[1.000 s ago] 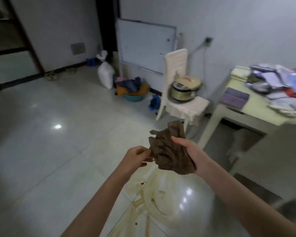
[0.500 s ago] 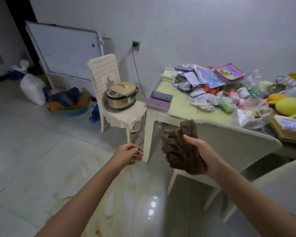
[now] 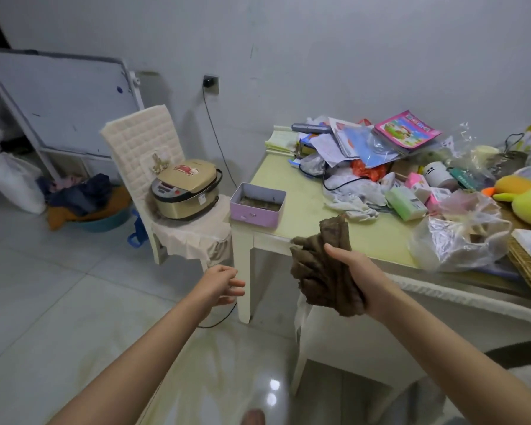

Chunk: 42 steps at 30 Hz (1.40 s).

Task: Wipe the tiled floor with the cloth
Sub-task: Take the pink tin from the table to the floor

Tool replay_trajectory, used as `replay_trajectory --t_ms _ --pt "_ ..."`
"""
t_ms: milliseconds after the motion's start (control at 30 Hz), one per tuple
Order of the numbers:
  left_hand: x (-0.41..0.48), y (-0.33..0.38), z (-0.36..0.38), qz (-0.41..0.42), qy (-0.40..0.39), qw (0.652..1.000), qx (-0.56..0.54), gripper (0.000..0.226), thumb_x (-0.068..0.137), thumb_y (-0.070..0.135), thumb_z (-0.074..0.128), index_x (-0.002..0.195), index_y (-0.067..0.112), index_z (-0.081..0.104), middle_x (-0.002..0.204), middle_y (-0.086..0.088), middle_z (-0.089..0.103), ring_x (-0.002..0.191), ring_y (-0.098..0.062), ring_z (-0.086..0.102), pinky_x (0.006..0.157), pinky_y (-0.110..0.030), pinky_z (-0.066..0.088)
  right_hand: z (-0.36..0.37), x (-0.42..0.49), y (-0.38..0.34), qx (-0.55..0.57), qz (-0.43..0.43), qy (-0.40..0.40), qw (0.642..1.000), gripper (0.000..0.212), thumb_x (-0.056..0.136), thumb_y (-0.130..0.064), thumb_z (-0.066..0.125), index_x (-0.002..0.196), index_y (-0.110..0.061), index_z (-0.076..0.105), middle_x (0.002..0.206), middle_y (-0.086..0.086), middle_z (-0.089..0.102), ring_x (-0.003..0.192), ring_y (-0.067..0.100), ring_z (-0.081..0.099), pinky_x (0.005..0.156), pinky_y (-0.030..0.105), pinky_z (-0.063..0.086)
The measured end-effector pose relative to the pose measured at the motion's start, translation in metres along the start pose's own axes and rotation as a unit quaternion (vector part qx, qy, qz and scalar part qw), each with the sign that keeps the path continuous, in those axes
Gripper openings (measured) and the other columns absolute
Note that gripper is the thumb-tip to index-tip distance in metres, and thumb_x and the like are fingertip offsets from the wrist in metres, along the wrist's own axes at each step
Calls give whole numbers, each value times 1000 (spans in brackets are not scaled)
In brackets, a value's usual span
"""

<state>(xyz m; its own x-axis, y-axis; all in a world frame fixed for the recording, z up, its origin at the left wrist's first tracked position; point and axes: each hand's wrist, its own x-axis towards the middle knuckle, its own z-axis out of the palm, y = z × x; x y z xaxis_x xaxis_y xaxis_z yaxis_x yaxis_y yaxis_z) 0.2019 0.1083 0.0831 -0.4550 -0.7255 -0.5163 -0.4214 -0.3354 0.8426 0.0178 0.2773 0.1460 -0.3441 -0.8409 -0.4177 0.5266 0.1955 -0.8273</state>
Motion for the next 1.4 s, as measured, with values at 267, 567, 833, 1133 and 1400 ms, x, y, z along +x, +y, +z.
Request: replay_trajectory --t_ms 267,567,833,1133,1400 --pt "211 72 9 -81 -30 989 -119 58 88 50 62 128 13 43 112 -15 58 95 -28 64 68 -37 57 -6 182 -46 50 30 55 997 41 91 -28 54 123 -4 60 106 24 64 92 35 57 77 44 47" --pt "342 90 36 -241 -13 947 -212 75 72 59 74 127 18 44 134 -17 46 123 -38 50 54 -42 57 -34 294 -68 65 90 84 990 33 94 -29 52 117 -10 66 99 22 67 74 31 62 74 44 50" --pt "356 95 37 -274 -28 943 -186 9 90 9 45 94 4 51 93 -19 61 78 -36 65 45 -43 52 -36 314 -74 59 124 105 985 37 99 -27 47 125 -4 57 104 25 64 80 34 59 77 48 48" --pt "283 70 -1 -255 5 908 -334 15 88 -8 33 92 3 41 80 -18 48 70 -32 51 39 -47 52 -35 274 -85 40 125 65 989 34 97 -25 50 121 -4 62 106 25 65 86 35 59 78 46 47" --pt "146 8 -51 -211 144 938 -234 10 89 15 50 82 8 50 75 -15 53 65 -30 61 52 -36 56 5 232 -67 42 202 -98 974 29 85 -34 52 108 -17 56 89 9 54 66 23 52 60 30 35"
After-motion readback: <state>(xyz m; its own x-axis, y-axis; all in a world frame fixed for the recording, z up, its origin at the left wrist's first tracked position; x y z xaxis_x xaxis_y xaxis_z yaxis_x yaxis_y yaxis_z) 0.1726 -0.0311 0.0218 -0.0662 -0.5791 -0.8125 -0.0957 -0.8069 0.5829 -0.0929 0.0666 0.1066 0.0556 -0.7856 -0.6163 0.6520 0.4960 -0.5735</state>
